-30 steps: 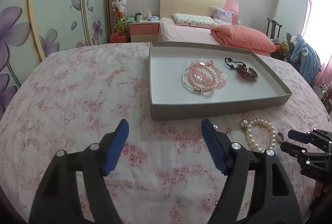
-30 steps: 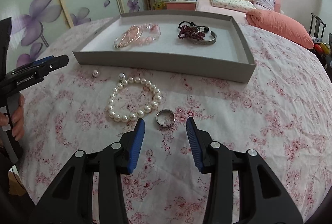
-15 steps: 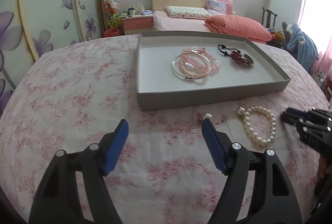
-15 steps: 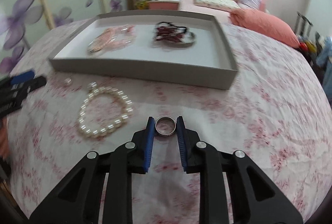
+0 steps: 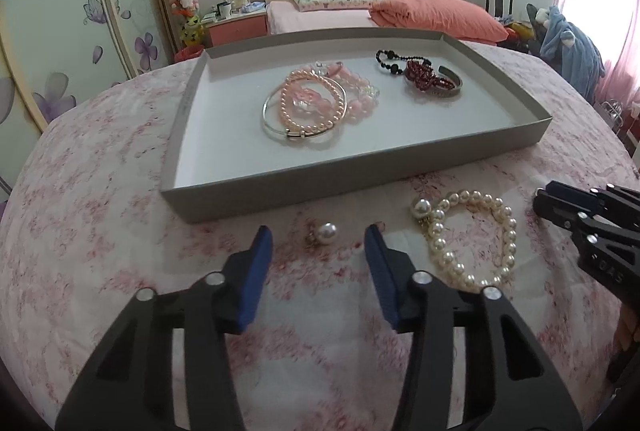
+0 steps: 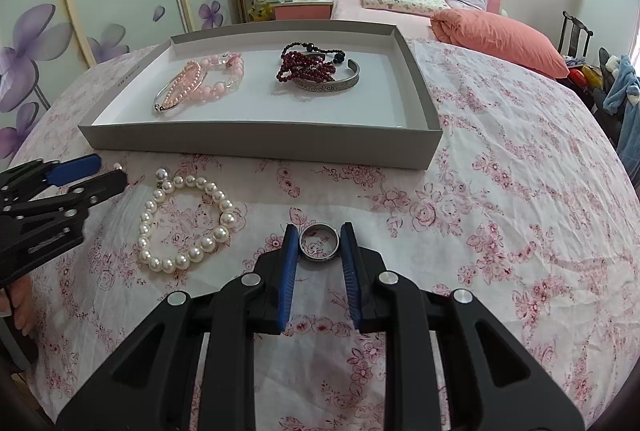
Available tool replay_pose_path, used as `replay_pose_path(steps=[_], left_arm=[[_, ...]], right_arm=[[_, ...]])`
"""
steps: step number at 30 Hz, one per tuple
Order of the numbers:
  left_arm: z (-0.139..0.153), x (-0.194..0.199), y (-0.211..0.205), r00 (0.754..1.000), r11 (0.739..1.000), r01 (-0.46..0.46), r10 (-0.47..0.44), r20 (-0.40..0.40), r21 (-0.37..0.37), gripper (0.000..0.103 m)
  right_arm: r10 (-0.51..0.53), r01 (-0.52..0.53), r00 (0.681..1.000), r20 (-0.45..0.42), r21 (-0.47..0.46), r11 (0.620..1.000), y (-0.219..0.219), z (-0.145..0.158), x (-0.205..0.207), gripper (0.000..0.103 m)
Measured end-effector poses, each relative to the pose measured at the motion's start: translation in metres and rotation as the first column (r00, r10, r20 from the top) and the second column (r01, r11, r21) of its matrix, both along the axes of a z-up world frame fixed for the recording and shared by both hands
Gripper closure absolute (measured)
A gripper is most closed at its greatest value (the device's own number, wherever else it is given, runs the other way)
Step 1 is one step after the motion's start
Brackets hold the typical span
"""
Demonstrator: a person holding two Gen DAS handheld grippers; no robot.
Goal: Organize jewelry
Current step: 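Grasp the silver ring with the right tool while the left tool grasps the white pearl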
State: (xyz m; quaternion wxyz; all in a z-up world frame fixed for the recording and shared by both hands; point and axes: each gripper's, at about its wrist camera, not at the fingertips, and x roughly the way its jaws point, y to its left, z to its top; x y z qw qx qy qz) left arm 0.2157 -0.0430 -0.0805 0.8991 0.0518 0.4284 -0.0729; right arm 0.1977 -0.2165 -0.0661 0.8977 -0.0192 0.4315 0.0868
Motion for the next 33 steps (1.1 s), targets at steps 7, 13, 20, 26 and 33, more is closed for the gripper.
replay_pose_path(steps=[7, 13, 20, 26, 33], left_arm=[[-0.001, 0.006, -0.004, 1.000, 1.000, 0.003, -0.003, -0.003, -0.004, 0.084], [-0.002, 0.007, -0.006, 1.000, 1.000, 0.002, -0.002, -0.004, 0.000, 0.084], [-0.001, 0.007, -0.005, 1.000, 1.000, 0.002, -0.002, -0.004, -0.002, 0.084], [-0.001, 0.002, 0.002, 1.000, 1.000, -0.015, 0.015, -0.003, -0.016, 0.087], [0.001, -0.020, 0.030, 0.998, 0.998, -0.059, 0.059, -0.003, -0.024, 0.087]], right_arm=[[0.000, 0.000, 1.000, -0.001, 0.003, 1.000, 0.000, 0.000, -0.001, 0.080], [0.000, 0.000, 1.000, 0.000, 0.001, 1.000, 0.000, 0.000, -0.001, 0.080], [0.000, 0.000, 1.000, 0.000, 0.001, 1.000, 0.000, 0.000, -0.001, 0.080], [-0.003, 0.003, 1.000, -0.002, 0.013, 1.000, -0.001, 0.000, -0.001, 0.080], [-0.023, 0.023, 1.000, -0.003, 0.056, 0.998, -0.002, 0.001, -0.007, 0.081]])
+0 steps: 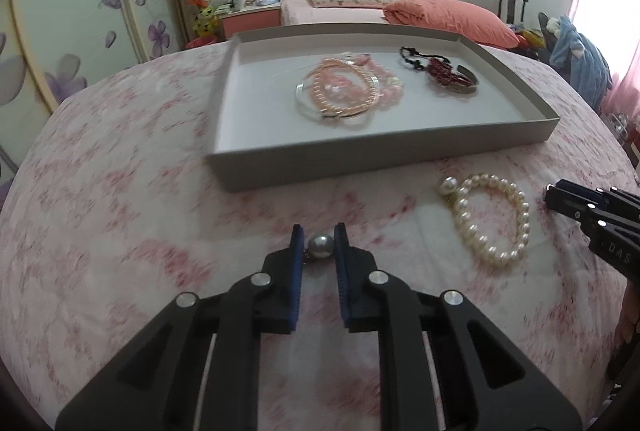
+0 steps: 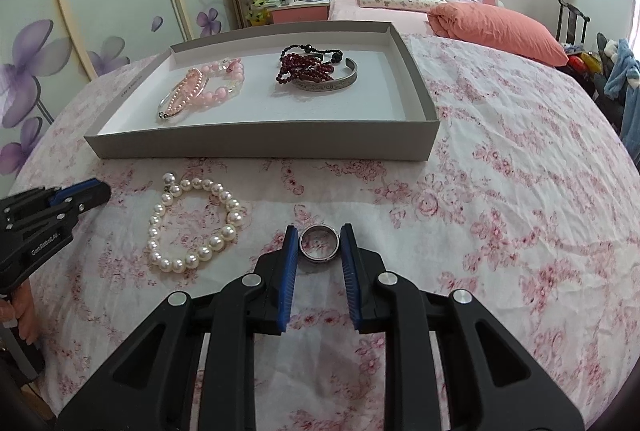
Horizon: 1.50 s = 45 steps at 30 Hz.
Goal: Organize jewelry
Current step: 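Grasp the silver ring with the right tool while the left tool grasps the white pearl, then carry the silver ring with the right tool while the left tool carries the pearl to the tray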
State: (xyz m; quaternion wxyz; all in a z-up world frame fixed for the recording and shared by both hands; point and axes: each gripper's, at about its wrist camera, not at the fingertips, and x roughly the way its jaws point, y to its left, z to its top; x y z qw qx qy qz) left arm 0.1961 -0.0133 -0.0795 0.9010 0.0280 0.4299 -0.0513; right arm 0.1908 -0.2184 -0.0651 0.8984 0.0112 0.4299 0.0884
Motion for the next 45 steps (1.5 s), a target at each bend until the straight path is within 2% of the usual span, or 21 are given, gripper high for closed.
replay_pose_path(steps=[7, 11, 18, 25, 37, 45], left_arm=[[0.014, -0.016, 0.020, 0.998, 0.998, -0.047, 0.049, 0.039, -0.046, 0.087], [0.027, -0.025, 0.019, 0.994, 0.997, -0.050, 0.055, 0.091, -0.056, 0.087], [0.050, -0.040, 0.007, 0.977, 0.999, -0.037, 0.043, 0.211, -0.032, 0.087], [0.066, -0.046, -0.002, 0.954, 0.999, -0.017, 0.026, 0.299, -0.033, 0.087], [0.086, -0.059, -0.013, 0.910, 1.000, -0.003, 0.014, 0.414, -0.027, 0.087], [0.090, -0.059, -0.017, 0.898, 1.000, 0.000, 0.010, 0.440, -0.022, 0.087]], right_arm=[[-0.001, -0.002, 0.998, 0.069, 0.039, 0.999, 0.002, 0.018, -0.012, 0.081], [0.000, -0.008, 0.988, 0.156, 0.051, 0.999, 0.008, 0.037, -0.021, 0.081], [-0.007, -0.011, 0.946, 0.323, 0.056, 0.998, 0.014, 0.068, -0.037, 0.081], [-0.008, -0.012, 0.901, 0.434, 0.043, 0.999, 0.017, 0.083, -0.047, 0.081], [-0.032, 0.001, 0.849, 0.527, 0.060, 0.998, 0.014, 0.098, -0.055, 0.081], [-0.028, 0.003, 0.823, 0.568, 0.045, 0.999, 0.018, 0.107, -0.053, 0.081]])
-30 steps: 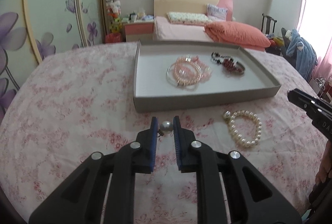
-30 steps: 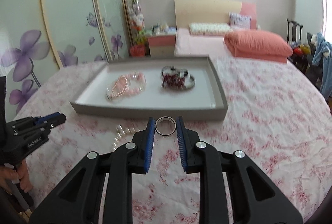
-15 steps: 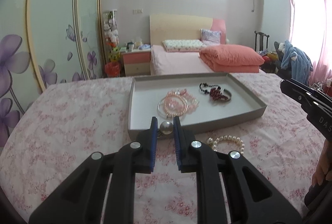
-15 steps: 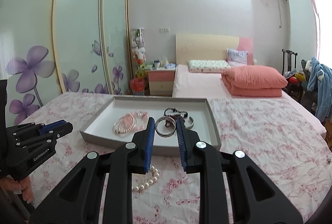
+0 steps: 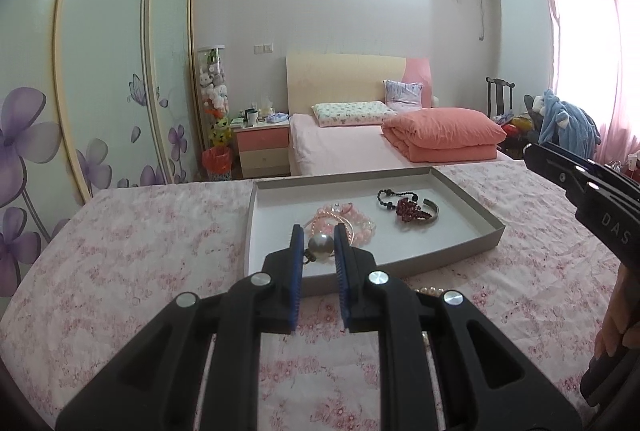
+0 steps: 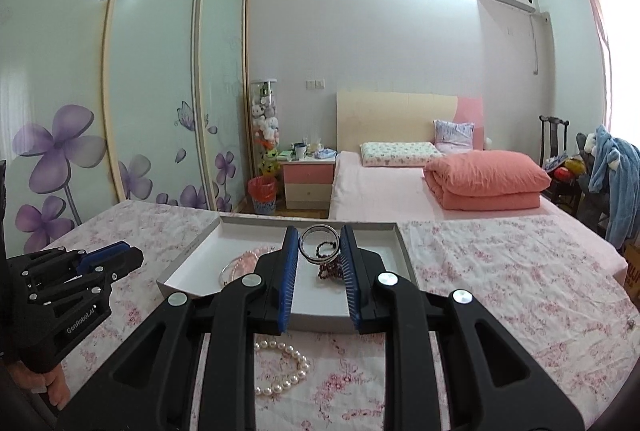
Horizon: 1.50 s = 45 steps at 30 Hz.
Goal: Organize jewelry
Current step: 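Carry the silver ring with the right tool while the left tool carries the pearl to the tray, then open the right tool to drop the ring while the left tool drops the pearl in the tray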
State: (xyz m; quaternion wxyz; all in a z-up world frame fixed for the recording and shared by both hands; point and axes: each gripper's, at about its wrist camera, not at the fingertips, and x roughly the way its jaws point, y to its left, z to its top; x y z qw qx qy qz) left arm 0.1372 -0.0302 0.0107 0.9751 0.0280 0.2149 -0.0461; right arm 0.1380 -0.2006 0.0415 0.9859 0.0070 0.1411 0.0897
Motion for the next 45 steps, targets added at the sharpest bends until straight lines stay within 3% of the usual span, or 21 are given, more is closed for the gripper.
replay_pose_path(steps=[25, 34, 45], left_arm=[[-0.001, 0.028, -0.003, 1.000, 1.000, 0.004, -0.004, 0.001, 0.017, 0.087], [-0.004, 0.070, 0.002, 1.000, 1.000, -0.007, 0.008, -0.024, 0.013, 0.087], [-0.029, 0.129, 0.001, 0.991, 1.000, -0.003, 0.002, -0.137, -0.013, 0.087]], right_arm=[[-0.007, 0.007, 1.000, 0.011, 0.006, 1.000, 0.002, 0.000, 0.027, 0.081], [-0.006, 0.006, 1.000, -0.025, 0.003, 1.000, 0.010, -0.004, 0.061, 0.081], [0.012, -0.015, 0.990, -0.138, -0.020, 1.000, 0.022, -0.031, 0.117, 0.081]])
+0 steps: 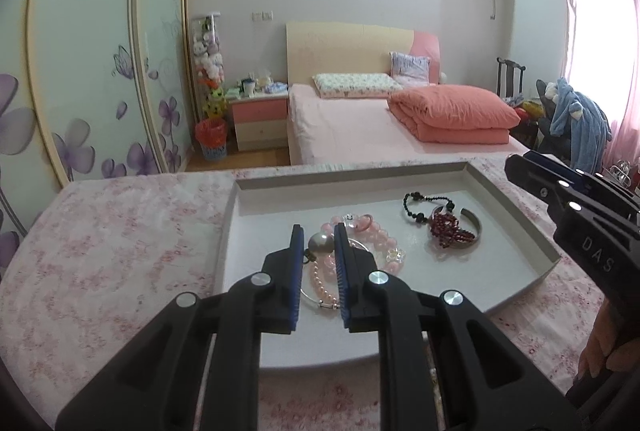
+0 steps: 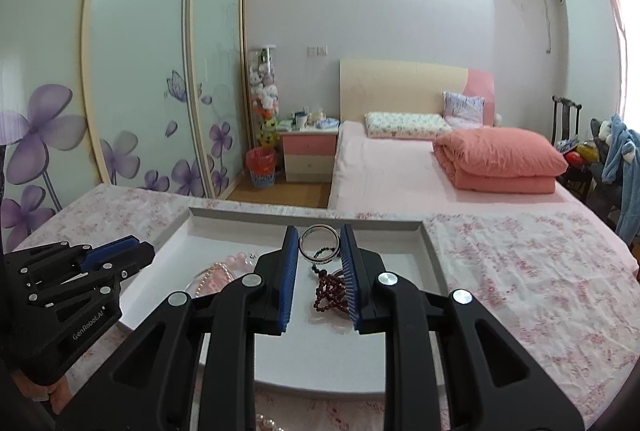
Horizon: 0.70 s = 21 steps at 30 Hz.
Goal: Organize jewelry
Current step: 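Open the right tool to drop the ring while the left tool drops the pearl in the tray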
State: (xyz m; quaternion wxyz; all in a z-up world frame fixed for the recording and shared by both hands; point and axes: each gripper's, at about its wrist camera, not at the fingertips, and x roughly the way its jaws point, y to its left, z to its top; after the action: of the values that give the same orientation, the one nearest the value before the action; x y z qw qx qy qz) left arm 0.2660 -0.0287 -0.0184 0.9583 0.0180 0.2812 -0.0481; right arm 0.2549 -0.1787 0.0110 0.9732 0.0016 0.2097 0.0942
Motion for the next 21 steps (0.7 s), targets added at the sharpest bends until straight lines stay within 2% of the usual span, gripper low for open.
replay_pose_path(steps=[14, 18, 21], left_arm=[[-0.029, 0.039, -0.007, 0.994, 0.999, 0.017, -0.020, -0.106, -0.030, 0.087], [-0.030, 0.042, -0.004, 0.993, 0.998, 0.013, -0.019, -0.119, -0.054, 0.082], [-0.027, 0.041, 0.003, 0.993, 0.997, 0.003, -0.011, -0.118, -0.074, 0.079]], right_arm=[[-0.001, 0.002, 0.991, -0.134, 0.007, 1.000, 0.000, -0.026, 0.039, 0.080], [-0.004, 0.010, 0.989, -0.147, 0.035, 0.999, -0.005, -0.026, 0.040, 0.068], [-0.009, 0.016, 0.989, -0.146, 0.047, 0.999, -0.010, -0.025, 0.037, 0.068]])
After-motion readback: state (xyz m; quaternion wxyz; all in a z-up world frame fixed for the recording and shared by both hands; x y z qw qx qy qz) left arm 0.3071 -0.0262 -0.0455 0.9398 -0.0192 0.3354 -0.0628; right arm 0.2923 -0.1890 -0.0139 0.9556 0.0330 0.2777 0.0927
